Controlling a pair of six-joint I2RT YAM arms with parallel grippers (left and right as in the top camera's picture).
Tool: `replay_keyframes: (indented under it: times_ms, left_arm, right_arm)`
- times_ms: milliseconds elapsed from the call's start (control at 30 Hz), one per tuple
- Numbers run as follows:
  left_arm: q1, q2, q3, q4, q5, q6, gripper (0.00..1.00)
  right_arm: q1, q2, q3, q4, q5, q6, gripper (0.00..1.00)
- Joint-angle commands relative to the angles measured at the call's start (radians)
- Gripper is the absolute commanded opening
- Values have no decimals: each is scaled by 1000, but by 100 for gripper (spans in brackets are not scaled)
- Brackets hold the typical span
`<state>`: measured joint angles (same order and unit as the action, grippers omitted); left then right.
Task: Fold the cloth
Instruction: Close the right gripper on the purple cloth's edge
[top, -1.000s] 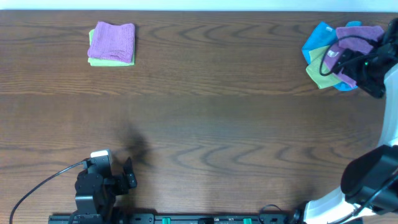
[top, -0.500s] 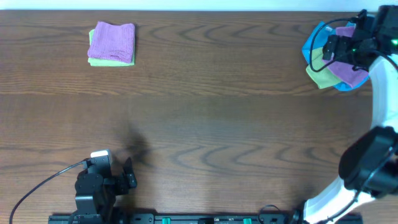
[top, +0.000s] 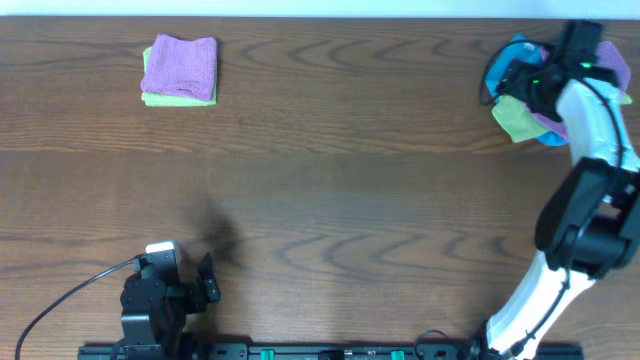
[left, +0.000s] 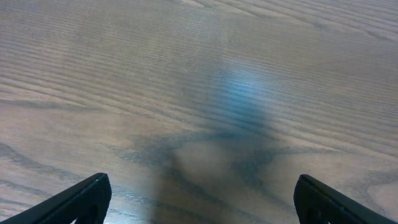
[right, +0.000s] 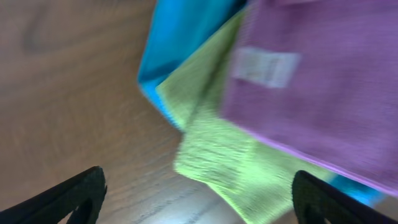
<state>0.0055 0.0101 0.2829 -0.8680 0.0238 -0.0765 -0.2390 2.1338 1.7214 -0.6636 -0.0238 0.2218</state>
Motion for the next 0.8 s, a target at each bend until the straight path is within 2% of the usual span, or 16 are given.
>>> replay_keyframes:
  times_ms: [0,133,400,767]
  left_arm:
    - [1,-6,-34,-40,-5,24,95]
    - [1,-6,-34,-40,-4,24,95]
    - [1,-6,-34,-40,-5,24,95]
    - [1,-6,-34,-40,-4,24,95]
  right_arm:
    - [34,42,23,8,101,-138,96]
    - [32,76,23,71,211,-204,97]
    - [26,94,40,148,266,-223,99]
    - [-11,152,40,163,334,-268,94]
